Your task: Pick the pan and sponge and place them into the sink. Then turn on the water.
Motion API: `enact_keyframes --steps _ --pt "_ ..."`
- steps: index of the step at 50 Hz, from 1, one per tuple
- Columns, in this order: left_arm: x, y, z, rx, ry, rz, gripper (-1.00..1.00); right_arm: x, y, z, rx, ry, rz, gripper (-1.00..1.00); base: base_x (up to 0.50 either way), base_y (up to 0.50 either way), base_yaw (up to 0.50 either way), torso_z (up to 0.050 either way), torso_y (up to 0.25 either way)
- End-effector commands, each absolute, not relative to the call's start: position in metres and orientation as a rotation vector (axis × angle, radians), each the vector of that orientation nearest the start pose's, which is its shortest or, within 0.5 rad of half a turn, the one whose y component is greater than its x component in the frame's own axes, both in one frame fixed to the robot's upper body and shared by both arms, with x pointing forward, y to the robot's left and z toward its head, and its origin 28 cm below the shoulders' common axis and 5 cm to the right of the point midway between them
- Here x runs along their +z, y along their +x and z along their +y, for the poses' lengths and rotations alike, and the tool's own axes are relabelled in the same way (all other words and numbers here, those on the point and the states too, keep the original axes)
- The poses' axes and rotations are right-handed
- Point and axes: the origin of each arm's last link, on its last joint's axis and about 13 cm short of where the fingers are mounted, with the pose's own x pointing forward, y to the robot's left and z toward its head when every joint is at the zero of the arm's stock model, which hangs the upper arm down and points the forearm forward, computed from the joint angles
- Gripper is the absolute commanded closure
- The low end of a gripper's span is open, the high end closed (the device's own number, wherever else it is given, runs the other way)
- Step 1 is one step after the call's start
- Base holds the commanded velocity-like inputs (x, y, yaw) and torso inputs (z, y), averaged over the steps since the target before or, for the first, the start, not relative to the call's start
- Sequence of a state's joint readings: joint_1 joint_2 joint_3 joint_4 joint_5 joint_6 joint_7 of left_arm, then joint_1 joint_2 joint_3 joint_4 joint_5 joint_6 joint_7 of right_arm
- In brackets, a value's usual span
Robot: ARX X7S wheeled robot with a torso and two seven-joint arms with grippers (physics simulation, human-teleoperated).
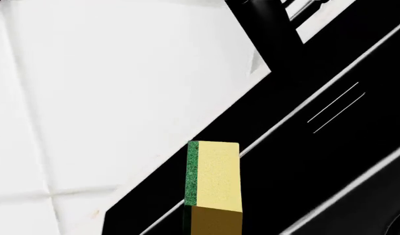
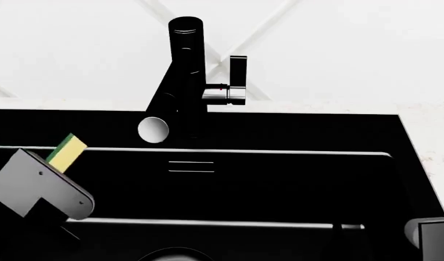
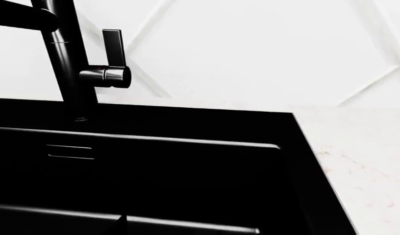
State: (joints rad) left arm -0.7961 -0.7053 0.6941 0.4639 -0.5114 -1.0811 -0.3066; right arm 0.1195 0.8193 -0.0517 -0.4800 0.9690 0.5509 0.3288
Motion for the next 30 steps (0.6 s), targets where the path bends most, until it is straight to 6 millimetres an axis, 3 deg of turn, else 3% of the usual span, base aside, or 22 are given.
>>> enact_keyframes --steps 1,30 --pt "0.168 0.274 0.249 -0.223 0.736 0.224 1.0 0.138 0.205 -0.193 0.11 -0.006 0.164 -1.0 0.0 0.0 0.0 0.0 0.0" --pt "0.168 0.258 0.23 -0.396 0.774 0.197 1.0 0.136 0.204 -0.193 0.11 0.008 0.163 -1.0 0.0 0.0 0.0 0.0 0.0"
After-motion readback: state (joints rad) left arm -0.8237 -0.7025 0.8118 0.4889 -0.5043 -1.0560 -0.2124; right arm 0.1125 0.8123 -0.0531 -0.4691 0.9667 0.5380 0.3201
